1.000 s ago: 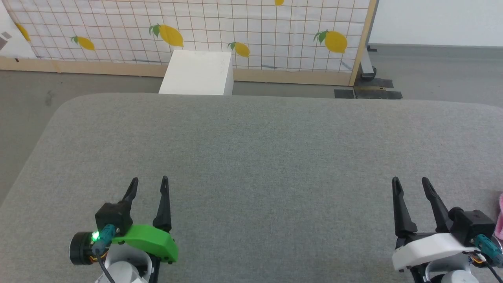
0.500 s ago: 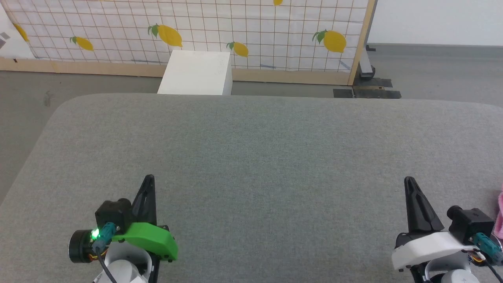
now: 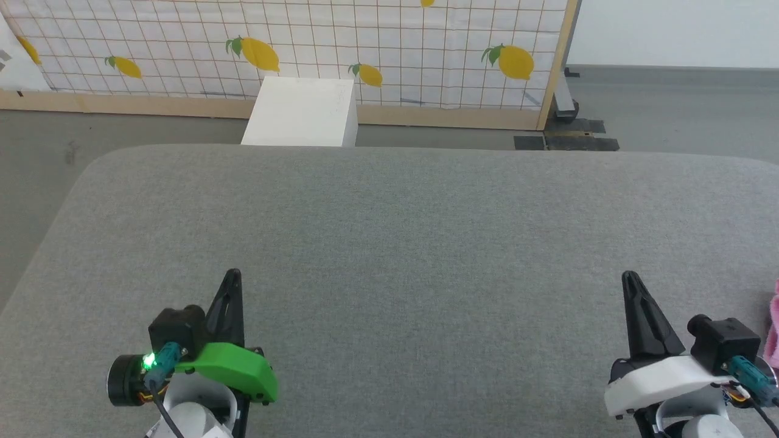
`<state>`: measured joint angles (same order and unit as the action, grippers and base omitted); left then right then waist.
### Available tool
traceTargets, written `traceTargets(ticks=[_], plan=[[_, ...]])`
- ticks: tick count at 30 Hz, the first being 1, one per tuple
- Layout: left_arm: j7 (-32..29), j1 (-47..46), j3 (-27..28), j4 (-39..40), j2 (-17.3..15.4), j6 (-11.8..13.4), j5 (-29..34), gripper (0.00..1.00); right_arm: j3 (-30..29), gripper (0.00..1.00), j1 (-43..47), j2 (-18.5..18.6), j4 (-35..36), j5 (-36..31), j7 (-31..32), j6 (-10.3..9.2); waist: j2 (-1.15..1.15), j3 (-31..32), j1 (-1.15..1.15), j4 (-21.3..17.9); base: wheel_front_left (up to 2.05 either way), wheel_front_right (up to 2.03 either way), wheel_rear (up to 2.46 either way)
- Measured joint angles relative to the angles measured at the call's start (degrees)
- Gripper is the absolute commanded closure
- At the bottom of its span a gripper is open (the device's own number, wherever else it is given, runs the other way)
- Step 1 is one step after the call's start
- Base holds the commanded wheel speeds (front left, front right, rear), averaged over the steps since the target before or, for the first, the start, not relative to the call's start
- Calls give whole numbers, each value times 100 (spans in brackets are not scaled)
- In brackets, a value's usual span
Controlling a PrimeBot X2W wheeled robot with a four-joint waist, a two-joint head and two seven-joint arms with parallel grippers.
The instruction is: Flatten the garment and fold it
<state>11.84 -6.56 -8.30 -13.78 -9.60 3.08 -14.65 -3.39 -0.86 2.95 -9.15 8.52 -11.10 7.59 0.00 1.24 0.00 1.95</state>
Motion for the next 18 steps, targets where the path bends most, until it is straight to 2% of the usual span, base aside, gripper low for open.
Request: traceTargets(ticks=[18], plan=[[-213, 96, 142, 245, 91, -52, 270, 100, 66, 100, 0, 0, 148, -140, 187, 0, 0, -22, 0, -35, 0, 0, 0]])
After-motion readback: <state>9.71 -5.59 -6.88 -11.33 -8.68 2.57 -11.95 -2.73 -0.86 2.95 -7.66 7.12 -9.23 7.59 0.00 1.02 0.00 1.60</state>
